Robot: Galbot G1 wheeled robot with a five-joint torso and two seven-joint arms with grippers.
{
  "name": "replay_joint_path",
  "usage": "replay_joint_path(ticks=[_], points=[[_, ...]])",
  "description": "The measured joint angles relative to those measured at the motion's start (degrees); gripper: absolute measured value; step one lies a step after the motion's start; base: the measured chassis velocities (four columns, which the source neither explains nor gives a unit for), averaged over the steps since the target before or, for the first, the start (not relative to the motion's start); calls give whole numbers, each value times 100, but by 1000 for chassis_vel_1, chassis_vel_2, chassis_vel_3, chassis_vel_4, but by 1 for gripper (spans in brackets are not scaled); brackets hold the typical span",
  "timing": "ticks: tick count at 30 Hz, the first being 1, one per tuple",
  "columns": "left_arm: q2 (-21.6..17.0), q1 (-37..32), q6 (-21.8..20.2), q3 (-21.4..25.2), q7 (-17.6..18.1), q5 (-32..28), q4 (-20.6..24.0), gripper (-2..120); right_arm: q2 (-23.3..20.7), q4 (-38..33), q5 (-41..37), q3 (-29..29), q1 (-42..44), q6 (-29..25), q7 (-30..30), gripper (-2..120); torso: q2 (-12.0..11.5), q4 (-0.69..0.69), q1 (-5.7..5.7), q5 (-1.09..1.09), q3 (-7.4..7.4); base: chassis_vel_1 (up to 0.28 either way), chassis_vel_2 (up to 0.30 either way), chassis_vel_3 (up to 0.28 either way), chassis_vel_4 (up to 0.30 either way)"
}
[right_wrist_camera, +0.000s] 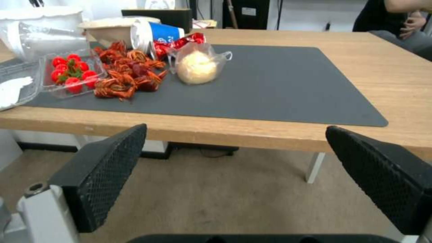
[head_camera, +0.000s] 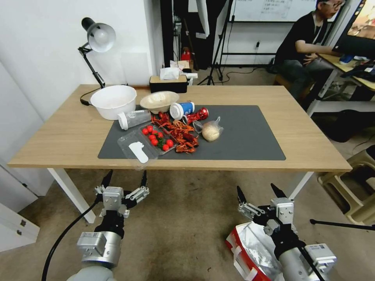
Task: Pick up the food delivery bag from the floor and place it on the table.
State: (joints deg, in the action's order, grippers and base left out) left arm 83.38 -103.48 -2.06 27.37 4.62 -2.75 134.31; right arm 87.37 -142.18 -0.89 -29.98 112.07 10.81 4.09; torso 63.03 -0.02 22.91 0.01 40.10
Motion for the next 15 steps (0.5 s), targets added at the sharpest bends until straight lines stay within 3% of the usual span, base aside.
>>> replay_joint_path(ticks=[6,9,11,13,15], points=[[-8,-3,-9,-16,26,-14,7,100,-1,-14,-6,-2,5,4,4,100,0,3,1,-2,1,0,0,0,0],[-190,-38,-191,-321,447,-288,236,100,2,-14,-2,-2,5,-1,3,100,0,2,2,-2,1,0,0,0,0],[-228,-45,-230,-381,532,-343,282,100,2,-14,1,-4,5,-4,2,100,0,2,2,-1,1,0,0,0,0],[-495,-101,-503,-832,1128,-740,603,100,6,-13,25,-12,-2,-34,-5,100,0,2,1,0,1,0,0,0,0],[-551,-103,-448,-906,1024,-647,646,100,7,-9,38,-23,-5,-49,-10,100,0,2,1,2,1,0,0,0,0]])
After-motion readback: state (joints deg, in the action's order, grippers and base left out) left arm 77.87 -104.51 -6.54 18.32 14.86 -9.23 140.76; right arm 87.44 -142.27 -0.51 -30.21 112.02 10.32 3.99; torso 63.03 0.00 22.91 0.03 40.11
